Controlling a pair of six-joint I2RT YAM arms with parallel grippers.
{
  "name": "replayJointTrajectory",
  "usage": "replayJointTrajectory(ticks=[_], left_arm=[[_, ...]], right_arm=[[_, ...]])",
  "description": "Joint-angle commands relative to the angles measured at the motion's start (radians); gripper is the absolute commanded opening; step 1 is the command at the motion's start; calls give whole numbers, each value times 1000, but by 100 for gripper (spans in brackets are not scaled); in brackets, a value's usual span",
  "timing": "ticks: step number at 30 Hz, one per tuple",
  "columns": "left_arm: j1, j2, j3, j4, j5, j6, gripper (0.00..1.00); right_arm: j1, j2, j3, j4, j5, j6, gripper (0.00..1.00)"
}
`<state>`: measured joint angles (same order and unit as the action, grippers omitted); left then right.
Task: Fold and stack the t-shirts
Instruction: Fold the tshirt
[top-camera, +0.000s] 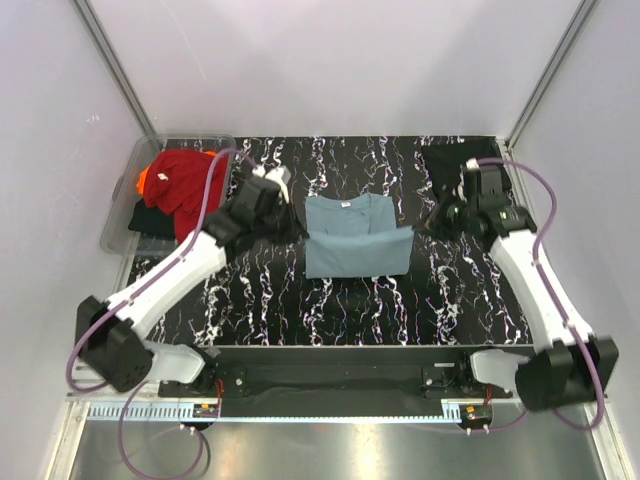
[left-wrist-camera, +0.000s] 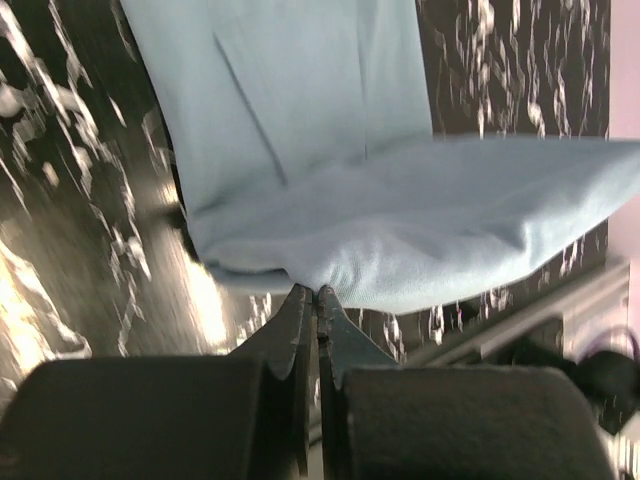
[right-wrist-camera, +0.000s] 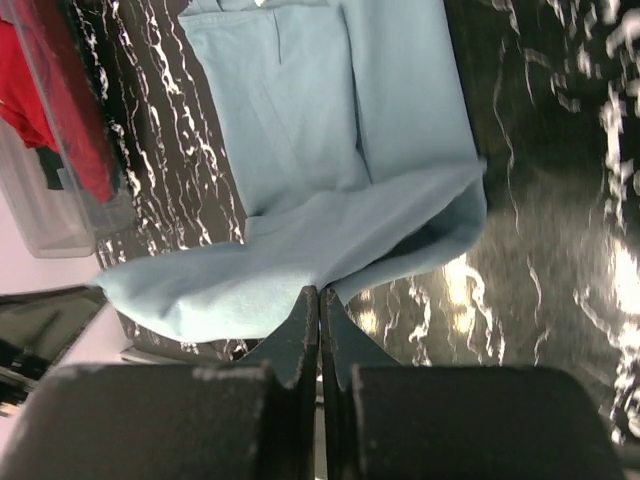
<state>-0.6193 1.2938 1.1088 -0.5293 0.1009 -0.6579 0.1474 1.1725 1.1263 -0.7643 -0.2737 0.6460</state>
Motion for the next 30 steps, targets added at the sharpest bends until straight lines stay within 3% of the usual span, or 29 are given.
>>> replayJointTrajectory(ticks=[1, 11, 21, 27, 30], left_arm=[[67, 85, 129, 31, 52, 86, 0], [197, 380, 402, 69, 129, 162, 0], [271, 731, 666, 262, 302, 199, 0], [315, 964, 825, 353, 299, 175, 0], [343, 1088, 920, 416, 309, 135, 19]], right_arm=[[-3, 131, 125, 88, -25, -92, 0], [-49, 501, 420, 118, -124, -134, 0], [-85, 805, 670, 148, -211, -146, 1], [-115, 1013, 828, 171, -248, -155, 4], [-123, 1107, 916, 181, -249, -164, 10]])
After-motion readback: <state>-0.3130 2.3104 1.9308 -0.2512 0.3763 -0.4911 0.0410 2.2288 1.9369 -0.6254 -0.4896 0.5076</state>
